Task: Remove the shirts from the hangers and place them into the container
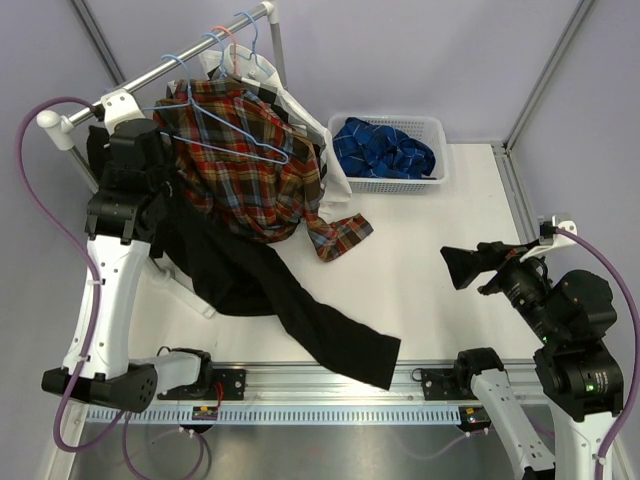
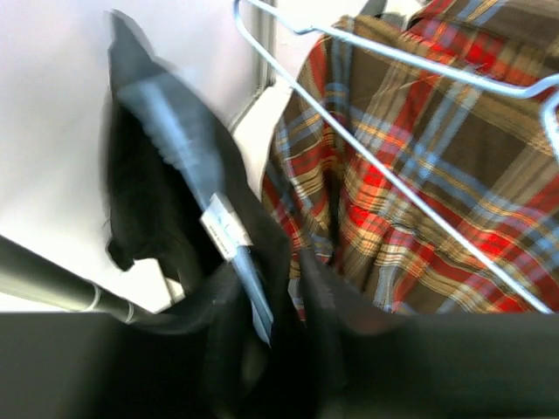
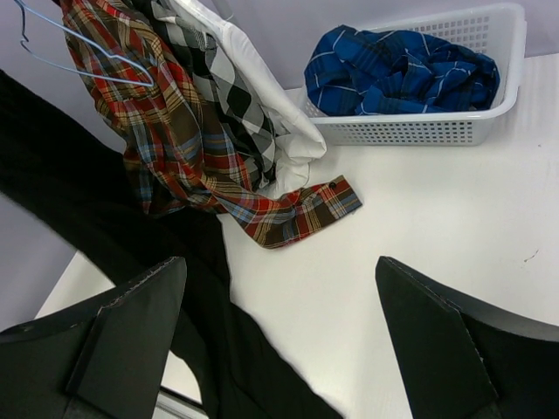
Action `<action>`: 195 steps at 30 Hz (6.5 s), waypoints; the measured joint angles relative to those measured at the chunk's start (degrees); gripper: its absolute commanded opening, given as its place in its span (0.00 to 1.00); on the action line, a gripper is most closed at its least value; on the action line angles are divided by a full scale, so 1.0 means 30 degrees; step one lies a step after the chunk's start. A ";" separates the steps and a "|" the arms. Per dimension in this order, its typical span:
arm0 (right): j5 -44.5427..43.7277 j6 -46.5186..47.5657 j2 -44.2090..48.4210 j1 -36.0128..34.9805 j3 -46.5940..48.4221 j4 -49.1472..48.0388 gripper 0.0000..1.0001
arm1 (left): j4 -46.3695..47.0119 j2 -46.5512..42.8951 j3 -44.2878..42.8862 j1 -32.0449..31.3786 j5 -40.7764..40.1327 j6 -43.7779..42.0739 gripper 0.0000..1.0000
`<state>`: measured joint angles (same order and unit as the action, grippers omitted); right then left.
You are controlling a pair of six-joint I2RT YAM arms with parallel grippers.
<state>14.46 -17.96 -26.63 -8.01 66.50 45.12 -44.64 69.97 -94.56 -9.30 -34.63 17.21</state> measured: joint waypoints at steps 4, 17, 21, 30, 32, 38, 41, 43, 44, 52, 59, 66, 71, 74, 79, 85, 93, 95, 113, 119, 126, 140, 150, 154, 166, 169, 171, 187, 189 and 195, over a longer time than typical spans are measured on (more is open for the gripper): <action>0.0029 0.0066 0.0000 0.0000 -0.0036 0.0066 1.00 | -0.0204 -0.0168 -0.0714 0.0000 0.0685 -0.0153 0.01; 0.0364 0.0153 -0.0772 0.0000 -0.0102 0.0051 0.99 | -0.0940 -0.3490 -0.1953 0.0015 0.4124 -0.0102 0.00; 0.0503 0.0240 -0.1115 0.0000 -0.0102 0.0036 0.99 | -0.0991 -0.4947 -0.0801 0.0015 0.5734 0.0809 0.00; 0.0605 0.0576 -0.1508 0.0000 -0.0131 -0.0102 0.99 | -0.1158 -0.6200 0.3177 -0.0117 1.1846 0.2659 0.00; 0.0852 0.0678 -0.1800 0.0000 -0.0182 -0.0124 1.00 | -0.1144 -0.5945 0.3643 -0.0510 1.3435 0.2637 0.00; 0.1078 0.1268 -0.2943 0.0000 0.0189 -0.0080 1.00 | -0.1100 -0.5748 0.3905 -0.1843 1.7770 0.2353 0.00; 0.1064 0.1537 -0.3614 0.0000 0.0867 -0.0080 1.00 | -0.1107 -0.5428 0.3708 -0.2943 1.9562 0.2171 0.00; 0.1064 0.1668 -0.3993 0.0000 0.1370 -0.0073 0.99 | -0.1195 -0.4860 0.3191 -0.3949 2.0728 0.2142 0.00; 0.1056 0.1727 -0.4160 0.0000 0.1610 -0.0087 0.99 | -0.1450 -0.4386 0.2725 -0.4473 2.1267 0.2200 0.00; 0.1035 0.1778 -0.5136 0.0000 0.3395 -0.0277 0.99 | -0.2535 0.0160 -0.2951 -0.8626 2.4072 0.2047 0.00; 0.1020 0.1770 -0.5719 -0.0007 0.4335 -0.0554 1.00 | -0.1377 0.2215 -0.8925 -0.9959 2.7073 0.1719 0.00; 0.1027 0.1902 -0.5544 -0.0007 0.4335 -0.0685 0.99 | -0.0488 0.1093 -0.6856 -1.0120 2.7343 0.0495 0.00; 0.1377 0.2514 -0.5289 -0.0007 0.4335 -0.0714 0.99 | -0.0692 0.2579 -0.4269 -1.1132 2.4749 -0.0969 0.00; 0.1865 0.3024 -0.5187 -0.0007 0.4335 -0.0801 0.99 | -0.0823 0.5064 -0.4036 -1.2087 2.2760 -0.1814 0.00; 0.3075 0.3446 -0.5013 -0.0022 0.3876 -0.1443 0.99 | -0.1078 0.8692 -0.4459 -1.3333 2.0291 -0.2608 0.00; 0.3759 0.3417 -0.5034 -0.0036 0.2900 -0.1967 0.90 | -0.1260 1.0513 -0.6608 -1.4513 1.8892 -0.2951 0.00; 0.4364 0.2965 -0.5778 -0.0044 0.2033 -0.3767 0.74 | -0.1005 1.0535 -0.8750 -1.5832 1.8608 -0.3089 0.00; 0.4437 0.2761 -0.6091 -0.0044 0.1843 -0.4204 0.71 | -0.1027 1.0550 -0.8757 -1.5985 1.8578 -0.3089 0.00; 0.5858 0.1625 -0.7395 -0.0204 0.0656 -0.6725 0.00 | -0.1151 1.1030 -0.8867 -1.6276 1.7675 -0.3075 0.03; 0.4758 0.2565 -0.7067 -0.0226 0.0576 -0.6003 0.00 | -0.0925 1.0571 -0.8437 -1.6334 1.6232 -0.2871 0.48; 0.3300 0.4022 -0.6710 -0.0226 0.0576 -0.5348 0.00 | -0.0568 0.7832 -0.6615 -1.6334 1.4360 -0.2688 0.82; 0.2914 0.4634 -0.7023 -0.0226 0.1122 -0.5158 0.00 | 0.0794 0.7810 -0.6397 -1.6334 1.4447 -0.2732 0.72; 0.2907 0.4634 -0.7002 -0.0226 0.1115 -0.5158 0.00 | 0.0794 0.8757 -0.6237 -1.6334 1.4753 -0.2579 0.35; 0.2892 0.4634 -0.7002 -0.0226 0.1115 -0.5158 0.00 | 0.0816 0.8757 -0.6098 -1.6334 1.4972 -0.2514 0.04; -0.0066 0.4510 -0.6849 -0.0321 0.1042 -0.4962 0.00 | 0.1545 0.7453 -0.4306 -1.6371 1.3551 -0.3322 0.00; -0.1348 0.4350 -0.6900 -0.0335 0.1100 -0.4794 0.00 | 0.1428 0.6375 -0.3555 -1.6364 1.2480 -0.3767 0.00; -0.1989 0.4255 -0.7002 -0.0357 0.1290 -0.4539 0.00 | 0.1479 0.5595 -0.3089 -1.6342 1.1774 -0.3978 0.00; -0.2667 0.3067 -0.7570 -0.0488 0.4976 -0.2936 0.00 | 0.2317 0.2084 0.0583 -1.6349 0.8553 -0.4218 0.00; -0.2412 0.3031 -0.7504 -0.0488 0.5377 -0.2907 0.00 | 0.2375 0.2069 0.0583 -1.6349 0.8174 -0.4233 0.00; -0.1515 0.3555 -0.7657 -0.0488 0.6936 -0.2178 0.00 | 0.2601 0.2069 0.0372 -1.6349 0.6331 -0.4255 0.00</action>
<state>9.91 -7.29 -49.60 -9.47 87.31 38.59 -36.84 76.18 -93.45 -58.35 -15.64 4.45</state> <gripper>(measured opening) 0.040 0.024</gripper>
